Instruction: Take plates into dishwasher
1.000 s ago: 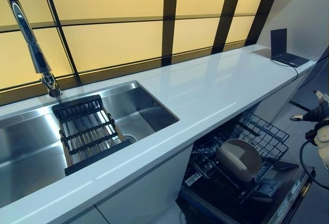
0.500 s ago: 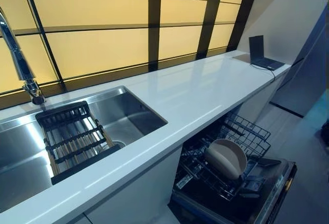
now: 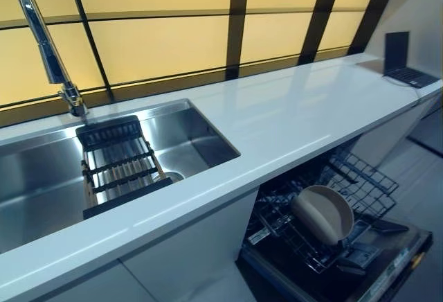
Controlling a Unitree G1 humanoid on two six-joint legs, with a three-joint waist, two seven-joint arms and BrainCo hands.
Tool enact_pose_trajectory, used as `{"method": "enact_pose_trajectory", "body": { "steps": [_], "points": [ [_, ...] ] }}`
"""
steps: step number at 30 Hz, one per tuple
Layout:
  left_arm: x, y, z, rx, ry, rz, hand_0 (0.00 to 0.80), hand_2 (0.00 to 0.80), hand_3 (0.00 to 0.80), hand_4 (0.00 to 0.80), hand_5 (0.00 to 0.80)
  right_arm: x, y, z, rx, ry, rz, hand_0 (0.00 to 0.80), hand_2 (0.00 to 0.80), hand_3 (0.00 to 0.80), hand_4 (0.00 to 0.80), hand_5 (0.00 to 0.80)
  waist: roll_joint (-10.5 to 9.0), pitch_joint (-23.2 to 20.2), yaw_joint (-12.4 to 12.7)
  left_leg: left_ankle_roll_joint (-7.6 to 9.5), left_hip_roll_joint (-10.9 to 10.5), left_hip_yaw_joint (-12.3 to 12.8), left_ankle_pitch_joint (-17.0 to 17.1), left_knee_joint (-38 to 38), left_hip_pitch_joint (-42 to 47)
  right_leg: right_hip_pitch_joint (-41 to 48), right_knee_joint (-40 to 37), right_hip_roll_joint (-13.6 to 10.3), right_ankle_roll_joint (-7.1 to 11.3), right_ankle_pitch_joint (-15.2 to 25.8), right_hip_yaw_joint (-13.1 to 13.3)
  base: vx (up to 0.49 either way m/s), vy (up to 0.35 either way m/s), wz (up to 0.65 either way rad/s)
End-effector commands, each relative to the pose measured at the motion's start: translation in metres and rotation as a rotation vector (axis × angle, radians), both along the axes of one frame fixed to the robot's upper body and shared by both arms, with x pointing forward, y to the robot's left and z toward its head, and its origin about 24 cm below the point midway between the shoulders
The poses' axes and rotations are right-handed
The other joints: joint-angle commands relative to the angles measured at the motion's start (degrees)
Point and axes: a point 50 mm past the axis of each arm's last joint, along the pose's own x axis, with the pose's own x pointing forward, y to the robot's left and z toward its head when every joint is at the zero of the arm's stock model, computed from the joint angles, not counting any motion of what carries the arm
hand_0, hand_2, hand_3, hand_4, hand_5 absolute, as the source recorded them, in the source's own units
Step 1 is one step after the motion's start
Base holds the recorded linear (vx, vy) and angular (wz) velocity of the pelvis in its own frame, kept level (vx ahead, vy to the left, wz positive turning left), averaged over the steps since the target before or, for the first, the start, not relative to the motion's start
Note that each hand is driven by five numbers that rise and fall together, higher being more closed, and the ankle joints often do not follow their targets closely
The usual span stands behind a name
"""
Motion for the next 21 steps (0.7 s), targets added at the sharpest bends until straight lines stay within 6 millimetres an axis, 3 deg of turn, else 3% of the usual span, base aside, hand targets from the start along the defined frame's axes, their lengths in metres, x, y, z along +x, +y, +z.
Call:
{"method": "enact_pose_trajectory", "body": {
  "steps": [1, 3, 4, 5, 8, 9, 11, 15, 21],
  "points": [
    [0.015, -0.006, 0.002, -0.039, -0.012, -0.075, 0.0, 0.0, 0.0, 0.0, 0.0, -0.013, -0.014, 0.019, -0.054, -0.022, -0.049, 0.0, 0.0, 0.0, 0.0, 0.0, 1.75, -1.2, -2.4, -2.49, -2.9, -5.5, -5.1, 13.1, 12.0, -1.2, 5.6, 8.4, 0.21, -8.2, -2.0, -0.451, -0.233, 0.35],
    [0.019, -0.01, 0.002, -0.048, -0.005, -0.094, 0.0, 0.0, 0.0, 0.0, 0.0, -0.021, -0.014, 0.016, -0.025, -0.004, -0.062, 0.0, 0.0, 0.0, 0.0, 0.0, 2.93, -1.7, -3.3, -2.94, -4.2, -6.8, -4.4, 12.3, 13.0, -3.3, 6.6, 9.8, -0.3, -8.2, -2.2, -0.337, -0.043, 0.63],
    [0.031, -0.012, 0.005, -0.04, -0.03, -0.109, 0.0, 0.0, 0.0, 0.0, 0.0, -0.022, -0.013, 0.013, -0.006, -0.001, -0.071, 0.0, 0.0, 0.0, 0.0, 0.0, 3.59, -1.1, -4.0, -1.41, -5.5, -6.7, -7.7, 9.2, 13.4, -6.7, 9.2, 10.5, 0.05, -8.3, -2.7, -0.635, 0.071, 0.95],
    [0.05, -0.014, 0.011, -0.024, -0.07, -0.134, 0.0, 0.0, 0.0, 0.0, 0.0, -0.021, -0.012, 0.013, -0.003, -0.01, -0.095, 0.0, 0.0, 0.0, 0.0, 0.0, 4.19, 0.2, -4.9, 0.66, -7.2, -6.6, -12.3, 2.6, 14.3, -11.9, 12.2, 9.8, 1.51, -6.5, -4.2, -0.729, 0.125, 1.18],
    [0.063, -0.019, 0.014, -0.013, -0.092, -0.127, 0.0, 0.0, 0.0, 0.0, 0.0, -0.019, -0.011, 0.011, 0.01, -0.009, -0.106, 0.0, 0.0, 0.0, 0.0, 0.0, 4.91, 1.4, -5.3, 1.91, -9.1, -9.8, -13.3, -4.1, 14.8, -16.2, 15.2, 9.3, 3.01, -4.7, -4.2, -0.396, 0.075, 1.16],
    [0.064, -0.019, 0.015, -0.008, -0.099, -0.107, 0.0, 0.0, 0.0, 0.0, 0.0, -0.015, -0.007, 0.005, 0.035, -0.007, -0.101, 0.0, 0.0, 0.0, 0.0, 0.0, 4.6, 2.4, -4.6, 3.16, -10.2, -11.9, -13.9, -5.2, 13.8, -17.5, 15.4, 9.3, 3.94, -3.3, -3.6, -0.245, 0.015, 0.61],
    [0.055, -0.015, 0.012, -0.002, -0.078, -0.081, 0.0, 0.0, 0.0, 0.0, 0.0, -0.012, -0.003, 0.001, 0.053, 0.035, -0.081, 0.0, 0.0, 0.0, 0.0, 0.0, 3.78, 2.6, -3.8, 3.62, -11.1, -13.4, -14.5, -5.0, 13.4, -16.9, 13.7, 9.6, 4.97, -1.6, -3.6, -0.289, -0.014, 0.25],
    [0.019, -0.003, 0.004, 0.006, 0.009, -0.011, 0.0, 0.0, 0.0, 0.0, 0.0, -0.029, 0.0, -0.012, 0.16, 0.142, -0.096, 0.0, 0.0, 0.0, 0.0, 0.0, 1.96, 0.8, -2.1, 4.25, -11.9, -14.5, -14.9, -5.8, 14.3, -13.3, 7.8, 10.1, 5.79, 0.5, -4.9, -0.197, -0.022, 0.3],
    [0.016, -0.002, 0.003, -0.007, -0.005, -0.008, 0.0, 0.0, 0.0, 0.0, 0.0, -0.043, 0.003, -0.021, 0.204, 0.199, -0.142, 0.0, 0.0, 0.0, 0.0, 0.0, 0.72, -1.2, -1.0, 5.29, -13.4, -15.1, -15.3, -5.9, 15.6, -11.6, 5.6, 9.8, 6.66, 2.2, -5.3, -0.216, 0.041, -0.12]
  ]
}}
